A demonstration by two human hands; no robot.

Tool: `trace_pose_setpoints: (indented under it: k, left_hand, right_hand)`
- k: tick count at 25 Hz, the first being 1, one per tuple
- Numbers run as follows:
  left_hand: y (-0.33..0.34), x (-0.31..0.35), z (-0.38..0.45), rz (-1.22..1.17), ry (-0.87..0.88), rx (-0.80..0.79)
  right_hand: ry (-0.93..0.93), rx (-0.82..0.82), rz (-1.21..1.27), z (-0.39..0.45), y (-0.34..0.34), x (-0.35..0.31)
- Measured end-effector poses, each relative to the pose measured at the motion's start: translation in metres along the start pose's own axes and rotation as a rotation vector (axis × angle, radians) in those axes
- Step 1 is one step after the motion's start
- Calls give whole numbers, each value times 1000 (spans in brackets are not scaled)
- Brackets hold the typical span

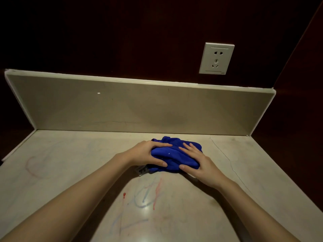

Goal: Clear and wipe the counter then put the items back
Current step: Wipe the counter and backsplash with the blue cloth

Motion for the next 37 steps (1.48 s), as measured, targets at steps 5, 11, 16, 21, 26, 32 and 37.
trace_pose_setpoints:
  k: [5,11,16,21,26,32,37]
  left_hand:
    - [17,28,-68,33,-18,-13]
    - [44,59,-152,5,-29,35]
    - [59,79,-200,32,-27,128]
    - [66,85,-220,37,-21,180]
    - [60,66,-200,-61,-45,155]
    - [27,28,-148,-77,-27,116]
    - [-7,-12,-88,-52,-18,99]
  right_hand:
    - [-43,-53,-24,-58,14,-26]
    - [-116,-101,-63,-132,27,-54]
    - [-144,-117,-36,-177,37,-67]
    - [-201,-116,-48,-190,43,-66]
    - [-224,-152,-72,-160,45,-57]
    - [-179,-163,-49,-97,46,-53]
    - [-137,-142,-25,-26,47,-42]
Point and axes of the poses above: each hand's wrist, its own z-axis towards the middle knuckle, its own y-axis out of the palm, x = y × z, the point moved 6 cm from there along z, towards the middle knuckle, and after that the axes turned 3 degrees about x, right-handed, at the moved point
